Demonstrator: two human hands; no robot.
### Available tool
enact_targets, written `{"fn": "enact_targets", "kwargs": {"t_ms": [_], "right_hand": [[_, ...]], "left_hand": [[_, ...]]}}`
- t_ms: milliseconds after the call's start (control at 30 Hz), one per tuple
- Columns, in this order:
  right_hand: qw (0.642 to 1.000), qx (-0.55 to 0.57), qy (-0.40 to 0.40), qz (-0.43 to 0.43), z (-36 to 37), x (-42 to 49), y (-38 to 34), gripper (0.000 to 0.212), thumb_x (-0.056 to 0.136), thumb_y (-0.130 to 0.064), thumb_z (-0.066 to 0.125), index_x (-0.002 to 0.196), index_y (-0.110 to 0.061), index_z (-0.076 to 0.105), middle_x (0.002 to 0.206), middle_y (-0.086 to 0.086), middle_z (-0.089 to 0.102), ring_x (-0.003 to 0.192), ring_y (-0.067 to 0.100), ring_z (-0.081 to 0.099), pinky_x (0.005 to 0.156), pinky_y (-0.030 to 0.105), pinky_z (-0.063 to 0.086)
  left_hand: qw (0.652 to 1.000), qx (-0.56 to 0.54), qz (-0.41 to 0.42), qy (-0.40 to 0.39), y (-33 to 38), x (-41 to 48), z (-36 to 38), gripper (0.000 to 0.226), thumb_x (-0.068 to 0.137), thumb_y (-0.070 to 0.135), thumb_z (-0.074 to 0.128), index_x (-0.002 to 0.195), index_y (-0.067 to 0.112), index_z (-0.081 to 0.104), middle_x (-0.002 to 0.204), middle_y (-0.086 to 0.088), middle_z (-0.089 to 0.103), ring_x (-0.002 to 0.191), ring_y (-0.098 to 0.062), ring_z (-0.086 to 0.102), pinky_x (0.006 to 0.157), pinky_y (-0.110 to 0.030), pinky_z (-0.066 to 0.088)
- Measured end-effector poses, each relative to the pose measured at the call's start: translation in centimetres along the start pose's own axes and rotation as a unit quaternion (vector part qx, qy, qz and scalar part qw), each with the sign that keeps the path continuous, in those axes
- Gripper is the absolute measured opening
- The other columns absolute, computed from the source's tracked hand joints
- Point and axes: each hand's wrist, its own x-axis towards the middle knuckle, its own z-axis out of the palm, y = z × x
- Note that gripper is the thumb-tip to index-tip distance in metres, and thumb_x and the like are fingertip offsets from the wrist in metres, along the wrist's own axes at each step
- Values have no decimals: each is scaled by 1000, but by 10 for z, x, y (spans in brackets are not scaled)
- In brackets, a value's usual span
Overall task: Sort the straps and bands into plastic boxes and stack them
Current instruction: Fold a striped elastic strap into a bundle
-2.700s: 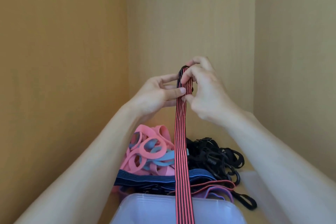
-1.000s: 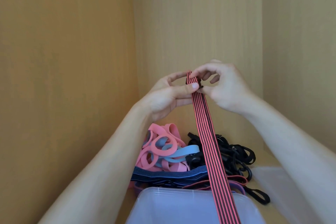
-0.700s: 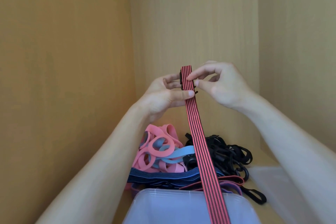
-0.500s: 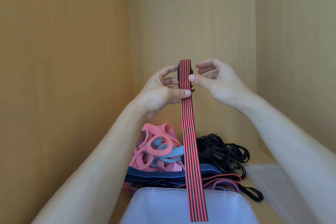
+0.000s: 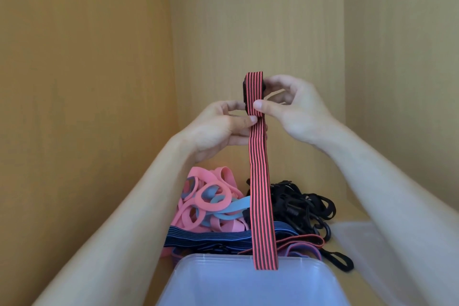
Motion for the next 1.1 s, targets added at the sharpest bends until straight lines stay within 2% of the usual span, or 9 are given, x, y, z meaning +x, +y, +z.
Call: {"fn": "enact_targets", "kwargs": {"t_ms": [100,200,300,367,433,567,700,867,1100], "right_hand": [[999,-27,8,-36,1,-2,-1,40,82,-6,80,110,-30,64,104,-9,68,78,14,67,74,22,54],[996,-63,0,-60,1,-3,1,43,79,-6,81,110,-30,63,107,-8,68,80,16,69,77,24,55],[993,-91,-4,-81,2,-3,2,45,77,-5,81,109,-32,63,107,-8,68,79,14,70,80,26,55],[989,-112,-7,-95,3,-3,1,46,76,-5,81,108,-33,62,104,-11,66,79,10,69,84,28,54],[987,-124,-4,-104,3,-3,0,47,75,-6,81,107,-34,62,102,-14,66,80,7,68,86,30,53],[986,-125,4,-109,1,-2,-1,46,72,-6,83,104,-33,64,102,-13,68,82,7,68,86,34,54],[987,-122,-3,-107,0,-1,-3,45,72,0,82,101,-30,65,103,-12,69,85,6,67,86,36,53],[989,-109,-19,-102,-2,0,-3,40,74,6,74,101,-23,68,104,-13,70,90,5,67,87,36,53],[993,-84,-37,-71,-5,0,0,34,79,8,70,98,-21,72,105,-13,72,95,5,67,88,43,53]], "left_hand": [[999,-19,-32,-11,1,0,-1,28,95,-5,43,120,2,55,96,-20,64,83,-30,65,77,-38,61],[994,-79,-63,-48,4,-4,-6,36,91,27,44,117,5,55,88,-16,62,78,-29,65,74,-38,58],[992,-84,-80,-49,3,-4,-8,68,93,67,45,122,6,54,90,-17,64,82,-31,67,77,-41,57],[994,-64,-75,-47,3,-4,-7,73,90,73,46,120,7,56,94,-18,65,86,-30,68,79,-40,57],[995,-64,-65,-43,5,-4,-7,67,90,67,51,119,7,56,98,-17,65,88,-29,69,78,-38,58],[995,-77,-44,-41,6,-4,-7,61,91,56,56,126,6,55,104,-19,67,102,-35,69,89,-41,58],[996,-73,-22,-37,6,-5,-7,52,93,44,59,128,5,58,108,-20,72,107,-33,70,95,-39,56],[996,-89,-5,-26,6,-5,-7,40,88,26,67,118,-1,64,111,-18,73,102,-26,72,89,-36,59],[995,-96,-12,7,3,-4,-8,64,81,2,76,139,-1,49,105,-17,74,94,-27,74,78,-38,61]]}}
